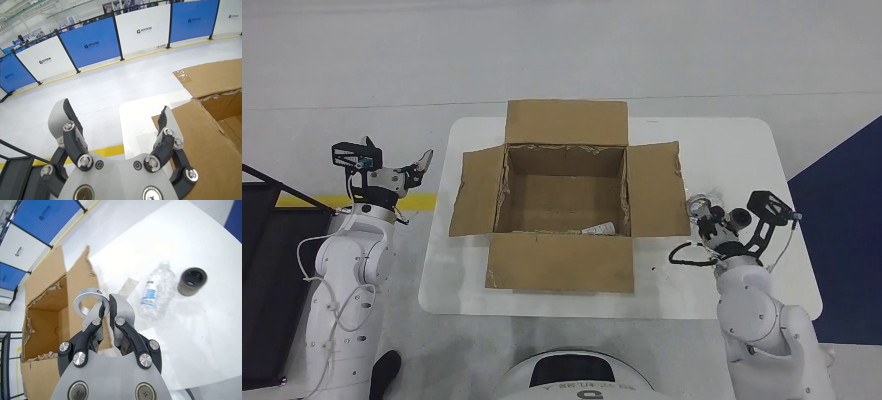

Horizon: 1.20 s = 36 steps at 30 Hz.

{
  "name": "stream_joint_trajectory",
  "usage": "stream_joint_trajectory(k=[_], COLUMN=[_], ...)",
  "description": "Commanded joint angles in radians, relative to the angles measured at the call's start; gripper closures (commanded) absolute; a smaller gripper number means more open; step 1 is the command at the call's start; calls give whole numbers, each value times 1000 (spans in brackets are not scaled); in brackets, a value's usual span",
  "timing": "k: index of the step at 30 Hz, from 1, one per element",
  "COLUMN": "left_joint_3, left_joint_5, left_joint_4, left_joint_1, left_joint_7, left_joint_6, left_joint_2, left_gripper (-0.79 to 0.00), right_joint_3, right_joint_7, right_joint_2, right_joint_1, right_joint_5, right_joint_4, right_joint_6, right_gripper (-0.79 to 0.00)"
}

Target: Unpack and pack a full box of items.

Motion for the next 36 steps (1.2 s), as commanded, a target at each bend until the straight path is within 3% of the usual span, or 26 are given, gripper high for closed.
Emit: stream_joint_trajectory(k=[1,5,8,12,17,19,20,25,31,34,36], left_joint_3=[0,0,0,0,0,0,0,0,0,0,0], left_joint_5=[0,0,0,0,0,0,0,0,0,0,0], left_joint_4=[0,0,0,0,0,0,0,0,0,0,0], left_joint_1=[0,0,0,0,0,0,0,0,0,0,0], left_joint_7=[0,0,0,0,0,0,0,0,0,0,0], left_joint_6=[0,0,0,0,0,0,0,0,0,0,0], left_joint_2=[0,0,0,0,0,0,0,0,0,0,0], left_gripper=[-785,-785,-785,-785,-785,-785,-785,-785,-785,-785,-785], right_joint_3=[57,141,169,139,105,97,92,90,88,102,106], right_joint_7=[-22,-25,4,121,282,330,351,394,358,246,139], right_joint_2=[-5,-11,-12,1,22,29,32,41,41,31,23], right_joint_1=[-39,-76,-56,34,159,193,206,223,197,130,71], right_joint_5=[89,234,268,176,53,12,-5,-47,-40,40,104], right_joint_4=[23,92,149,227,316,344,350,348,260,140,60], right_joint_6=[27,22,98,249,350,379,384,393,377,293,177], right_gripper=[0,0,0,0,0,-40,-95,-302,-299,-311,-339])
